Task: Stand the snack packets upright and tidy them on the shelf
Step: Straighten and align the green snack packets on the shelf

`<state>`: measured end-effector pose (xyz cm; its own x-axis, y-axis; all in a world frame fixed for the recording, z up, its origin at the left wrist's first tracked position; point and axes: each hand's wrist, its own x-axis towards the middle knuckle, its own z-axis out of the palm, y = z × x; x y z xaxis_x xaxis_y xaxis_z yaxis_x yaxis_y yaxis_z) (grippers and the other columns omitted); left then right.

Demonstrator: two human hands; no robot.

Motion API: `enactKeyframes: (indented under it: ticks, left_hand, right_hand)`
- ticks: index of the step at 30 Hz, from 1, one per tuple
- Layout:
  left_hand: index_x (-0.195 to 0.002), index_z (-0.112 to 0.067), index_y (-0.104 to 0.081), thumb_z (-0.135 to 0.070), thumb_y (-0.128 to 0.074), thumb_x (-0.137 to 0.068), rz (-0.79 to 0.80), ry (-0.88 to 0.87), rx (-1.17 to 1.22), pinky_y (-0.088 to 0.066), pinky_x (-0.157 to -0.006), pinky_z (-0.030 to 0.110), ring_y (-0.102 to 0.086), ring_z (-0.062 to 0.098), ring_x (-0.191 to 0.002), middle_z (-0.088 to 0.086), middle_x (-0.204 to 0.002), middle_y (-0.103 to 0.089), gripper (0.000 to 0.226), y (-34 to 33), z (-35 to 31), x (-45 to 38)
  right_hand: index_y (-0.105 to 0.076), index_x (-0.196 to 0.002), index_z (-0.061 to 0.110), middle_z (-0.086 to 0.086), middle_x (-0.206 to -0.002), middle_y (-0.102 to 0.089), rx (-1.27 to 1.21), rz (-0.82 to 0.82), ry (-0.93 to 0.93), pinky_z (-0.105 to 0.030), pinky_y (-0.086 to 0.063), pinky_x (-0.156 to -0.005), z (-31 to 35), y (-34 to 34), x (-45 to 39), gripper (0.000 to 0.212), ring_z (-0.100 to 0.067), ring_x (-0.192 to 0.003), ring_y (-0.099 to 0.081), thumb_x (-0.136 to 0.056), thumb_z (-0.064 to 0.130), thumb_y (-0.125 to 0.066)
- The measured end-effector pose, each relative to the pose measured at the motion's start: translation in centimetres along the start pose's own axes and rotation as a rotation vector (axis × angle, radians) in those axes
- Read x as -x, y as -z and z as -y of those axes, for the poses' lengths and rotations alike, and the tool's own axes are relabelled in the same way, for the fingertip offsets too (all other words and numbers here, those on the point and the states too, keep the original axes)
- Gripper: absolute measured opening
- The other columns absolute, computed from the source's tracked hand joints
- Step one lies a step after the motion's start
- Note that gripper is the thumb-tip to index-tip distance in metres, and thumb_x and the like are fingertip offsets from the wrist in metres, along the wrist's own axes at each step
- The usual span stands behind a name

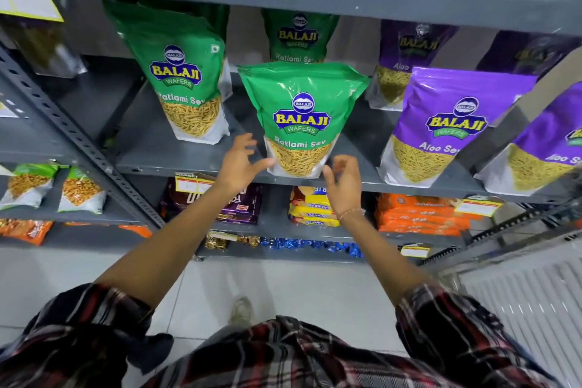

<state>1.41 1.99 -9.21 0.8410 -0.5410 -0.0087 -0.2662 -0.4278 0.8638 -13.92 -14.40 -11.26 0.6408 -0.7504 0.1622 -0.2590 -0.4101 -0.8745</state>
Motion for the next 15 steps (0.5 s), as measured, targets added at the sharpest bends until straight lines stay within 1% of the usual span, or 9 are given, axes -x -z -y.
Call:
enactKeyframes:
  ticks: [1, 2, 3, 5, 7, 9, 11, 13, 15]
  left_hand:
    - [-0.133, -0.004, -0.038, -0.03, -0.077, -0.074, -0.048, 0.027, -0.01, -0.047, -0.092, 0.035, -0.057, 0.028, -0.113, 0.015, -0.129, -0.055, 0.075, 1.0, 0.6, 0.0]
    - [-0.128, -0.002, -0.042, -0.029, -0.077, -0.075, -0.108, 0.06, -0.011, -0.047, -0.088, 0.032, -0.058, 0.028, -0.108, 0.017, -0.122, -0.058, 0.069, 2.1, 1.3, 0.0]
    - [-0.12, -0.002, -0.045, -0.027, -0.078, -0.074, -0.174, 0.09, -0.004, -0.046, -0.087, 0.032, -0.058, 0.027, -0.102, 0.017, -0.115, -0.058, 0.062, 3.4, 2.1, -0.1]
    - [-0.109, -0.004, -0.043, -0.02, -0.08, -0.072, -0.333, 0.123, 0.002, -0.045, -0.091, 0.036, -0.051, 0.023, -0.097, 0.015, -0.106, -0.048, 0.055, 6.2, 3.6, -0.7]
    - [-0.12, 0.003, -0.036, -0.009, -0.079, -0.071, -0.433, 0.188, 0.016, -0.04, -0.1, 0.033, -0.046, 0.024, -0.11, 0.016, -0.117, -0.042, 0.067, 9.3, 4.9, -2.5]
    - [-0.141, 0.007, -0.011, -0.003, -0.072, -0.077, -0.352, 0.31, 0.137, -0.03, -0.113, 0.035, -0.03, 0.028, -0.137, 0.022, -0.148, -0.025, 0.089, 12.4, 5.3, -4.9]
    - [-0.145, 0.002, 0.009, -0.013, -0.079, -0.073, -0.228, 0.35, 0.034, -0.021, -0.119, 0.04, -0.012, 0.026, -0.146, 0.018, -0.158, -0.004, 0.115, 14.9, 6.1, -6.9]
    - [-0.148, -0.008, -0.002, -0.027, -0.082, -0.068, -0.093, 0.257, -0.123, -0.022, -0.118, 0.044, -0.018, 0.027, -0.145, 0.013, -0.158, -0.016, 0.115, 16.7, 6.7, -8.1]
    - [-0.14, -0.012, -0.034, -0.026, -0.082, -0.069, 0.04, 0.132, -0.072, -0.034, -0.113, 0.046, -0.04, 0.026, -0.135, 0.01, -0.145, -0.045, 0.086, 17.6, 7.1, -8.9]
  right_hand:
    - [-0.05, -0.096, 0.016, 0.0, -0.09, -0.061, 0.053, -0.024, 0.05, -0.034, -0.051, -0.074, 0.3, -0.4, 1.1, 0.009, -0.021, -0.083, -0.061, -0.09, 0.022, -0.054]
    - [-0.051, -0.09, 0.019, 0.0, -0.081, -0.064, 0.087, 0.045, 0.099, -0.031, -0.05, -0.067, 1.0, -0.9, 2.0, 0.006, -0.02, -0.073, -0.063, -0.092, 0.024, -0.05]
    - [-0.053, -0.088, 0.02, -0.001, -0.077, -0.067, 0.093, 0.197, 0.135, -0.029, -0.051, -0.065, 1.7, -1.7, 2.7, 0.009, -0.019, -0.069, -0.065, -0.094, 0.024, -0.047]
    - [-0.059, -0.099, 0.014, -0.009, -0.092, -0.071, 0.118, 0.586, 0.191, -0.03, -0.055, -0.077, 3.3, -4.2, 3.1, 0.014, -0.021, -0.082, -0.069, -0.094, 0.016, -0.046]
    - [-0.053, -0.12, 0.007, -0.015, -0.121, -0.062, 0.129, 0.797, 0.197, -0.036, -0.049, -0.095, 5.8, -7.4, 2.2, 0.028, -0.025, -0.11, -0.06, -0.093, 0.012, -0.049]
    - [-0.034, -0.136, 0.006, -0.016, -0.143, -0.042, 0.064, 0.801, 0.094, -0.04, -0.039, -0.108, 8.9, -10.8, 0.5, 0.049, -0.027, -0.13, -0.044, -0.092, 0.015, -0.053]
    - [-0.019, -0.143, 0.004, -0.017, -0.152, -0.027, 0.053, 0.695, 0.042, -0.043, -0.03, -0.114, 11.7, -13.9, -2.0, 0.069, -0.03, -0.139, -0.029, -0.089, 0.021, -0.058]
    - [-0.011, -0.144, 0.001, -0.018, -0.154, -0.02, 0.1, 0.595, 0.029, -0.041, -0.025, -0.116, 13.7, -16.4, -4.2, 0.083, -0.032, -0.141, -0.024, -0.085, 0.025, -0.064]
    - [-0.014, -0.143, 0.001, -0.018, -0.151, -0.029, 0.082, 0.54, -0.011, -0.038, -0.032, -0.112, 14.7, -18.4, -5.6, 0.085, -0.032, -0.137, -0.033, -0.082, 0.023, -0.068]
